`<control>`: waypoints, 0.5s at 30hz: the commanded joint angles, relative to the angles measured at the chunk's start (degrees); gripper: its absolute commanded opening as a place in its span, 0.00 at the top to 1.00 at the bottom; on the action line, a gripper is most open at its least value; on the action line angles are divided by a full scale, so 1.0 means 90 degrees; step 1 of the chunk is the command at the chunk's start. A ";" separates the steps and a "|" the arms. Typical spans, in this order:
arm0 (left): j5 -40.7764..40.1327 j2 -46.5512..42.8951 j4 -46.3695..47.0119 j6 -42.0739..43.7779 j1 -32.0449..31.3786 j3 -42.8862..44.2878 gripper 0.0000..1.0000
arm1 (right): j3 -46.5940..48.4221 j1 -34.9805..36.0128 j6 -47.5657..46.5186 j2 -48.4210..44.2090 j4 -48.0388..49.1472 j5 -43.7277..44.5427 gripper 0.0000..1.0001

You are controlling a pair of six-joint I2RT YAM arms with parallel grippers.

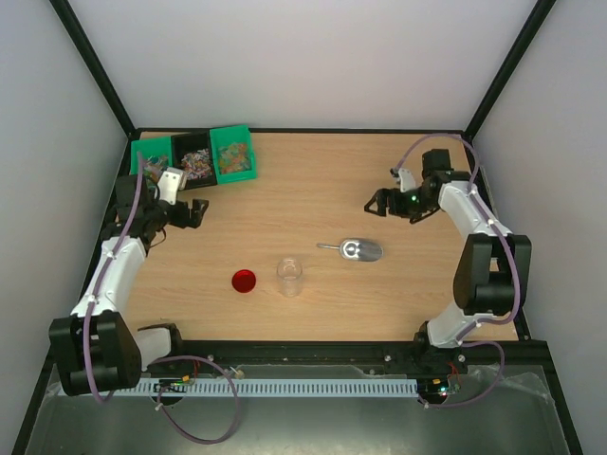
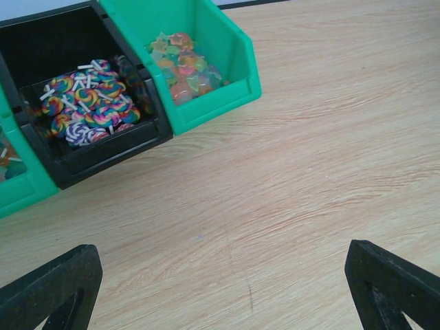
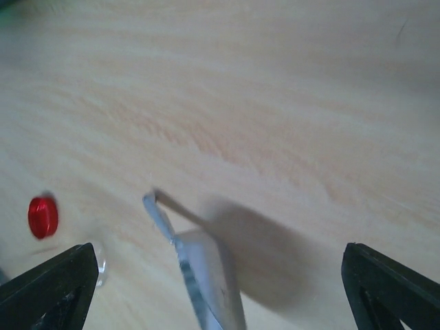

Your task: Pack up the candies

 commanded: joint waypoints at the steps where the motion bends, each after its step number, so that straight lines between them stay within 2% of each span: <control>1: 0.0499 -0.0184 -0.0225 0.0132 -0.0041 0.0205 0.01 | -0.0321 -0.0029 -0.0748 0.0285 -0.1507 -0.0464 0.05; 7: 0.0728 -0.0163 -0.0345 0.0211 -0.0057 0.0290 0.00 | -0.0820 -0.0027 -0.1104 0.0570 -0.1697 -0.1051 0.18; 12: 0.0692 -0.0186 -0.0331 0.0236 -0.0060 0.0312 0.00 | -0.1141 -0.0021 -0.1171 0.0635 -0.1556 -0.1040 0.30; 13: 0.0691 -0.0189 -0.0322 0.0236 -0.0058 0.0307 0.00 | -0.1195 -0.0015 -0.1120 0.0650 -0.1475 -0.1014 0.34; 15: 0.0689 -0.0160 -0.0293 0.0227 -0.0057 0.0310 0.01 | -0.1259 -0.0014 -0.0959 0.0716 -0.1222 -0.0883 0.52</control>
